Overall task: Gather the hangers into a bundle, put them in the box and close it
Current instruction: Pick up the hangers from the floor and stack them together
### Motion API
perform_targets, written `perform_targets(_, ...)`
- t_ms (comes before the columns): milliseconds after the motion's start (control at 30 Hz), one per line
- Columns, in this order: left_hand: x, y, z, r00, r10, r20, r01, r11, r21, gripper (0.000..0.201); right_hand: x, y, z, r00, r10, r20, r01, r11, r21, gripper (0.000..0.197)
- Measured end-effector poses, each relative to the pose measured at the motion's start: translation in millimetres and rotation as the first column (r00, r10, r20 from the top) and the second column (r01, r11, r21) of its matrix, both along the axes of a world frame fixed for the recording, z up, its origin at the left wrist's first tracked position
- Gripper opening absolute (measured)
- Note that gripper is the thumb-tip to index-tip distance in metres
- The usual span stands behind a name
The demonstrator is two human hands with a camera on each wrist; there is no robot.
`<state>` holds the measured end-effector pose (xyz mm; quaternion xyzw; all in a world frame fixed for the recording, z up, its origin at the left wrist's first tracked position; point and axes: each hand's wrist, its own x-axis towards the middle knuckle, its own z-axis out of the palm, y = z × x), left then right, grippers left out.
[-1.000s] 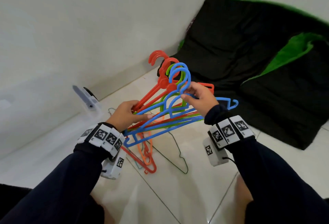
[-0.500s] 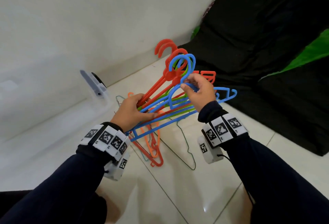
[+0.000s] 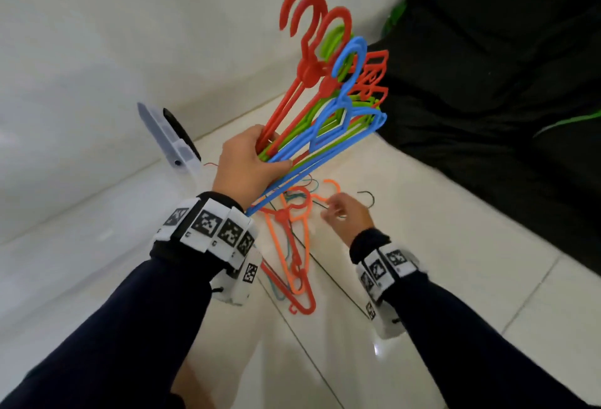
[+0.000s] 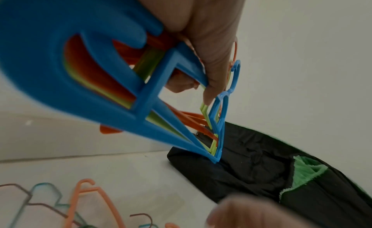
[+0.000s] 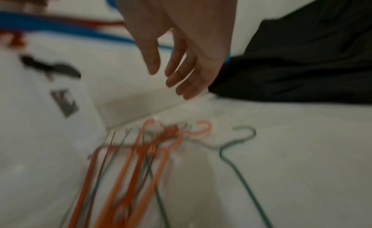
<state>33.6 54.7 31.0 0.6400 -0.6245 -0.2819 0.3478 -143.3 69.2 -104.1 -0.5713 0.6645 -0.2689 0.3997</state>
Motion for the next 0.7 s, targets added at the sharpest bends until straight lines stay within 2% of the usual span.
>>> perform_targets(100, -4.3, -24.4, -5.3, 0.999, 0.012, 0.035, -0.013, 1.000, 0.002, 0.029, 32.6, 9.5, -45.7, 0.923, 0.333, -0.192, -0.295, 0.934, 0.201, 0.041)
perform_targets(133, -4.6, -31.7, -7.0, 0.999, 0.023, 0.036, -0.022, 1.000, -0.002, 0.029, 45.7, 10.3, -53.9, 0.876, 0.420, -0.236, -0.374, 0.902, 0.217, 0.048)
perform_targets(200, -4.5, -43.4, -11.0, 0.999, 0.039, 0.031, -0.038, 0.999, -0.017, 0.029, 73.1, 10.5, -65.5, 0.736, 0.574, -0.358, -0.521, 0.819, 0.241, 0.061)
perform_targets(267, -5.2, -50.7, -14.8, 0.998, 0.053, 0.015, -0.053, 0.998, -0.023, 0.029, 88.9, 12.2, -76.9, 0.615, 0.653, -0.443, -0.576, 0.755, 0.314, 0.071)
perform_targets(400, -7.5, -54.5, -16.1, 0.998, 0.060, -0.026, -0.060, 0.998, -0.024, 0.029, 61.2, 20.6, -92.7, 0.503, 0.707, -0.498, -0.591, 0.701, 0.398, 0.076)
perform_targets(533, -10.9, -47.8, -13.7, 0.998, 0.028, -0.061, -0.029, 1.000, -0.014, 0.030, 6.0, 34.0, -86.3, 0.515, 0.701, -0.494, -0.548, 0.712, 0.439, 0.076)
perform_targets(700, -22.0, -29.3, -14.2, 0.997, -0.012, -0.083, 0.012, 1.000, 0.000, 0.029, -62.5, 62.1, -76.4, 0.639, 0.603, -0.478, -0.391, 0.790, 0.473, 0.074)
